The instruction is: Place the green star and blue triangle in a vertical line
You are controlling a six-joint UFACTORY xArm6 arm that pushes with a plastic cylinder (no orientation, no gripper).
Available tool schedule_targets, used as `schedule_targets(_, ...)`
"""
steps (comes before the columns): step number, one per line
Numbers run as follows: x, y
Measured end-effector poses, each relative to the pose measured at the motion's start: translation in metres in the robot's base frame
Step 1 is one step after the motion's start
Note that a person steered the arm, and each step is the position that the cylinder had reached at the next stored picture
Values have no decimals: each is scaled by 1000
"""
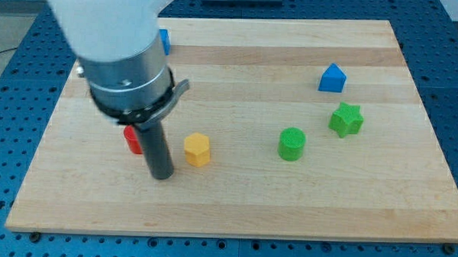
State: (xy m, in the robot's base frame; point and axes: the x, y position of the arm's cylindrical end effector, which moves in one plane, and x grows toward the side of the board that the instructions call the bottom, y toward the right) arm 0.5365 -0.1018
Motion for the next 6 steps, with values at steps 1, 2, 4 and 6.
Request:
schedule_targets(1,-3,32)
schedule_targets(2,-14,44)
schedule_targets(4,20,183)
schedule_targets(6,-37,259)
